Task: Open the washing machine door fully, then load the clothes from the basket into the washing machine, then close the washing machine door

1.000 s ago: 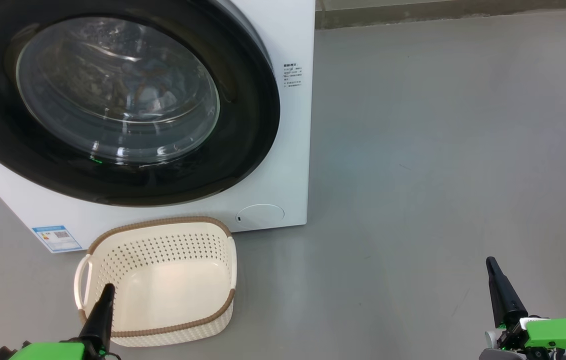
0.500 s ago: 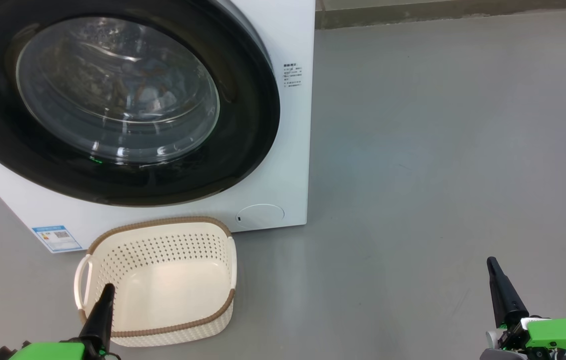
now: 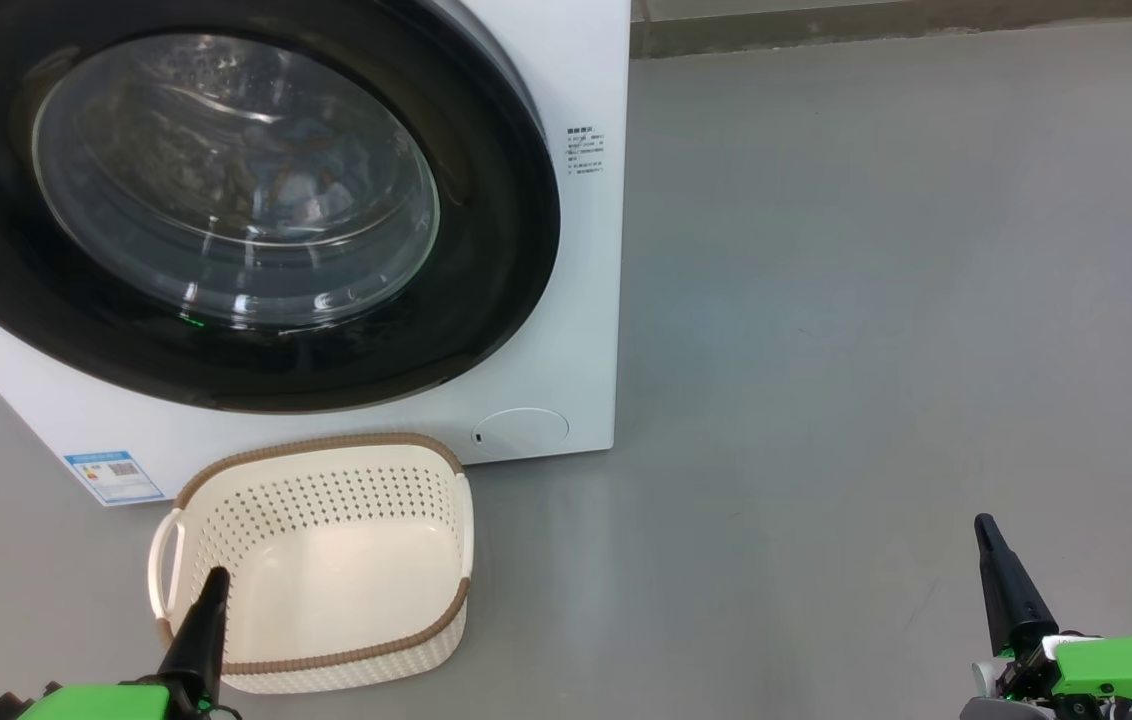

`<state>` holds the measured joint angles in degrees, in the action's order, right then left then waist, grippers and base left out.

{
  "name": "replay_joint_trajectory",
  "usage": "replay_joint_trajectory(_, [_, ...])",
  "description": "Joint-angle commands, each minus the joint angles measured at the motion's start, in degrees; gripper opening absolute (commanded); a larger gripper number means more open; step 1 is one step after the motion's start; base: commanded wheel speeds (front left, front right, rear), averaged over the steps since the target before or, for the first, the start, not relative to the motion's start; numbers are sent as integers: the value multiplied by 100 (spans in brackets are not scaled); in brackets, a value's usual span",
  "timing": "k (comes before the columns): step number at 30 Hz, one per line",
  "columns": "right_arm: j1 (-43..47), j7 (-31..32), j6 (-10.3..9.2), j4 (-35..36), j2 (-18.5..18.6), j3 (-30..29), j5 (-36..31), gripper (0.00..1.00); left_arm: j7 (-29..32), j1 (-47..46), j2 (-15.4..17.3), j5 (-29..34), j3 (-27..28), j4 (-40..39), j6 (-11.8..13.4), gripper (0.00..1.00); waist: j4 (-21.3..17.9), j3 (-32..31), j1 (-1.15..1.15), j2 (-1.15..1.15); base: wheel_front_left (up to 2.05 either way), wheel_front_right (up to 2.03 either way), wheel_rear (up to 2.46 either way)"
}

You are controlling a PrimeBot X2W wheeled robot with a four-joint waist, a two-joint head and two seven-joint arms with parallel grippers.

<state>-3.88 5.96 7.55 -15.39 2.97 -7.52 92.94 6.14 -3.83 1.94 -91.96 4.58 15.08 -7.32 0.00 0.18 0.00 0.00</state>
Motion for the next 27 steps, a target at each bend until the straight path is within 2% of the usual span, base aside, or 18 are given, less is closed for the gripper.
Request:
replay_joint_trajectory(1, [-228,28,-6,138,16,131,-52,0,35,-235,98,-20,195,-105,-17,0,0,0,0,0,0,0,0])
replay_joint_trajectory(27, [-229,38,-6,137,8,119,-62,0,37,-236,97,-18,197,-105,-17,0,0,0,0,0,0,0,0])
